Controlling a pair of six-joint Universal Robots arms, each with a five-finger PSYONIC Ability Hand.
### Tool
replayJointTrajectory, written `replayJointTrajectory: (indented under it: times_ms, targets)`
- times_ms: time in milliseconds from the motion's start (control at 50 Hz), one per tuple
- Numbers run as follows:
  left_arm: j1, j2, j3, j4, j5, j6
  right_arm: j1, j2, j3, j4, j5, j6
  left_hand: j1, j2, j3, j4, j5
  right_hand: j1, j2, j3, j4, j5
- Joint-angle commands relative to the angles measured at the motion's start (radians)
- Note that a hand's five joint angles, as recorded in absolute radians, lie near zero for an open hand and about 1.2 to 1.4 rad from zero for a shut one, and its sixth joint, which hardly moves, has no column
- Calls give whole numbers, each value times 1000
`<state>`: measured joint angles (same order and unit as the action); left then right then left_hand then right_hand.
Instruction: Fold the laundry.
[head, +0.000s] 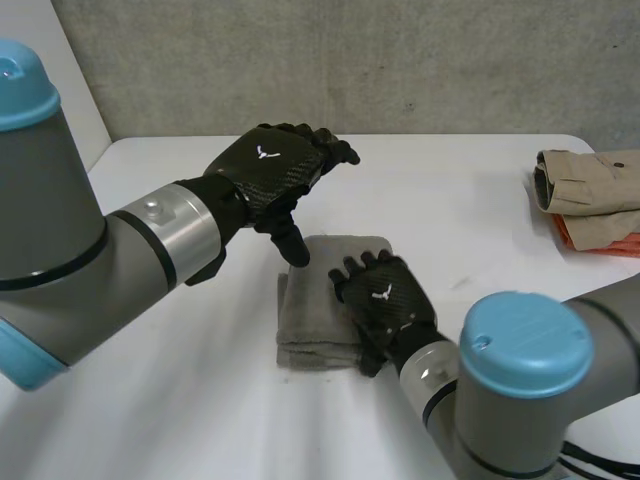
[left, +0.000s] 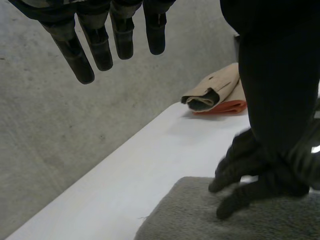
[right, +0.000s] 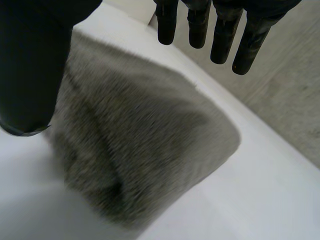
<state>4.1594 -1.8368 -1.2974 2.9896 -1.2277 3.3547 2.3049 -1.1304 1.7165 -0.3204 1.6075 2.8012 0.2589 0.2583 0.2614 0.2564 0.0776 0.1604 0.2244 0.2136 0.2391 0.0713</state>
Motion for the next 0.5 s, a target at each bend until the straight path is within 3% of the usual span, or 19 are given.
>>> replayJointTrajectory:
  times_ms: [20,180,320,500]
  targets:
    - [19,10,-2,-17,33,-14,5,109,-38,-43,6,-2,16,17,14,19,23,14,-50,-39,-65,-71]
    - [21,13,-10,-17,33,-17,7,176,-81,-95,9,-57,16,17,14,19,23,18,-46,-35,-61,-67]
    - [24,14,-10,-17,33,-18,5,201,-141,-132,14,-60,16,17,14,19,23,230,166,176,151,144]
    - [33,14,-10,-15,33,-21,5,276,-222,-123,11,-74,16,17,14,19,23,297,233,244,219,212]
